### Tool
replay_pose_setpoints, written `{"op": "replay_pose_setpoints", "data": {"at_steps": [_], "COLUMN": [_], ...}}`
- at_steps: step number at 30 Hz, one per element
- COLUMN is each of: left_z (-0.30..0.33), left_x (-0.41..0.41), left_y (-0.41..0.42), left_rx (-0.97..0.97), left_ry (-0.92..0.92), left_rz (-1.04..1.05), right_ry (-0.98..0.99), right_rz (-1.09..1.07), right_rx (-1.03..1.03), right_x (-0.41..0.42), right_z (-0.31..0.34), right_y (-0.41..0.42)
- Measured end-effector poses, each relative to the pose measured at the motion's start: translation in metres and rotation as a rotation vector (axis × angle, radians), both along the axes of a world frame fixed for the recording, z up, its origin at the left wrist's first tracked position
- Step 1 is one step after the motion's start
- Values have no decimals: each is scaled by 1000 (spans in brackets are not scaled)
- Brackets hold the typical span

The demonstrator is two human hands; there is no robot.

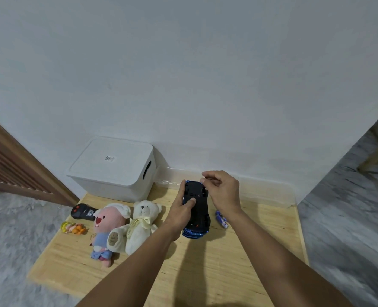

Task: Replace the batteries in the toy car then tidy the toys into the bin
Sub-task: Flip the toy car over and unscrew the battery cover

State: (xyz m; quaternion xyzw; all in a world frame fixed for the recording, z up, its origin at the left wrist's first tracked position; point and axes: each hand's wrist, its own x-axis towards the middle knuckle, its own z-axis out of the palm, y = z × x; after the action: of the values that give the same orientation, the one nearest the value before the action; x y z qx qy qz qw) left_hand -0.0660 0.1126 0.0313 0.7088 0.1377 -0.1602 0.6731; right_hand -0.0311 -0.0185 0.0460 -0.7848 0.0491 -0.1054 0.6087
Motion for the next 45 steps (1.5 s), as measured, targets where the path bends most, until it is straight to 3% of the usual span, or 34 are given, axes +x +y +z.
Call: {"op": "replay_pose_setpoints", "data": {"at_steps": [7,15,22,45], "left_z": [-2,-4,-5,-8], "left_x": [1,1,2,-1], "left_y": [0,0,-2,-2], "left_rx": [-1,1,5,19], "left_ry": [1,-8,-7,0], "left_rz": [6,-1,-4,1], "right_ry": [15,32,9,21], "right_rz": [16,4,-29,-28], "right_rx": [-68,25,-64,17], "right_x": [3,-1,3,-1], "right_z": [3,-1,2,-5], "right_y": [-1,0,-2,-1]}}
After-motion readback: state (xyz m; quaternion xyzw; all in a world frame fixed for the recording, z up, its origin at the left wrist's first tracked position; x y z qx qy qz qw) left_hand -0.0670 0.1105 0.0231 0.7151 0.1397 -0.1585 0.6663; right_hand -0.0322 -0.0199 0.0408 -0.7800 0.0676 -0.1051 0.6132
